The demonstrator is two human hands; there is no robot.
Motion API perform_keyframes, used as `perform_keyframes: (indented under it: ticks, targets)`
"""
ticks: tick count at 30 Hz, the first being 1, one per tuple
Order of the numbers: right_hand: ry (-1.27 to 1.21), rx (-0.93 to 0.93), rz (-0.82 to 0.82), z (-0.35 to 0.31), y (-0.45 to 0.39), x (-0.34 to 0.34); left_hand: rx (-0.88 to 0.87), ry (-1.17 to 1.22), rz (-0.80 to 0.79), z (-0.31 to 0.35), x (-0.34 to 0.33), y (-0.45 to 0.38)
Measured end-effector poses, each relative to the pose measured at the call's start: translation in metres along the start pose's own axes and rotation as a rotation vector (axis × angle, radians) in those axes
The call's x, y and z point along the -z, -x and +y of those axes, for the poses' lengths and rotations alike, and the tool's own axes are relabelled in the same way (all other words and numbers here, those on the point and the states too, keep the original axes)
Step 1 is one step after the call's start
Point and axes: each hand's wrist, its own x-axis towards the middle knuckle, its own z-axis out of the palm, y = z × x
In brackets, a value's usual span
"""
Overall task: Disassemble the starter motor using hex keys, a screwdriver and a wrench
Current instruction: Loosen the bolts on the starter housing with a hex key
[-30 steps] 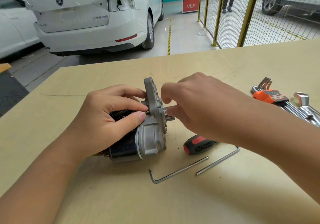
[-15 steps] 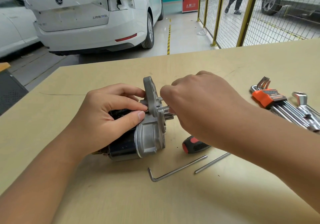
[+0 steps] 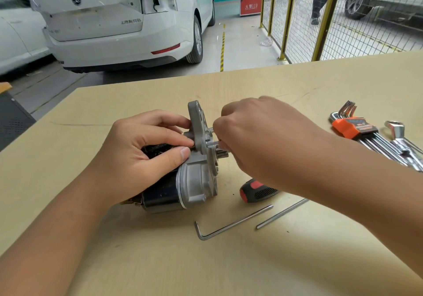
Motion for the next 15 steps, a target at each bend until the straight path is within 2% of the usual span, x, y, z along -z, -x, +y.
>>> perform_keyframes:
  ticks: [4,10,15]
  targets:
    - [0.084,-0.036,0.079,-0.0019,0.0027,0.0003,-0.015,-0.003,0.002,0.0002,0.0003,-0.0004]
    - [-0.096,-0.048,0.004,0.0047,0.0013,-0.0006,-0.023,-0.022,0.002,-0.0006,-0.0003,-0.0011]
    - [-0.054,-0.028,-0.021,0.0038,0.0006,-0.0029,-0.026,-0.047,0.012,-0.0008,-0.0006,-0.0012]
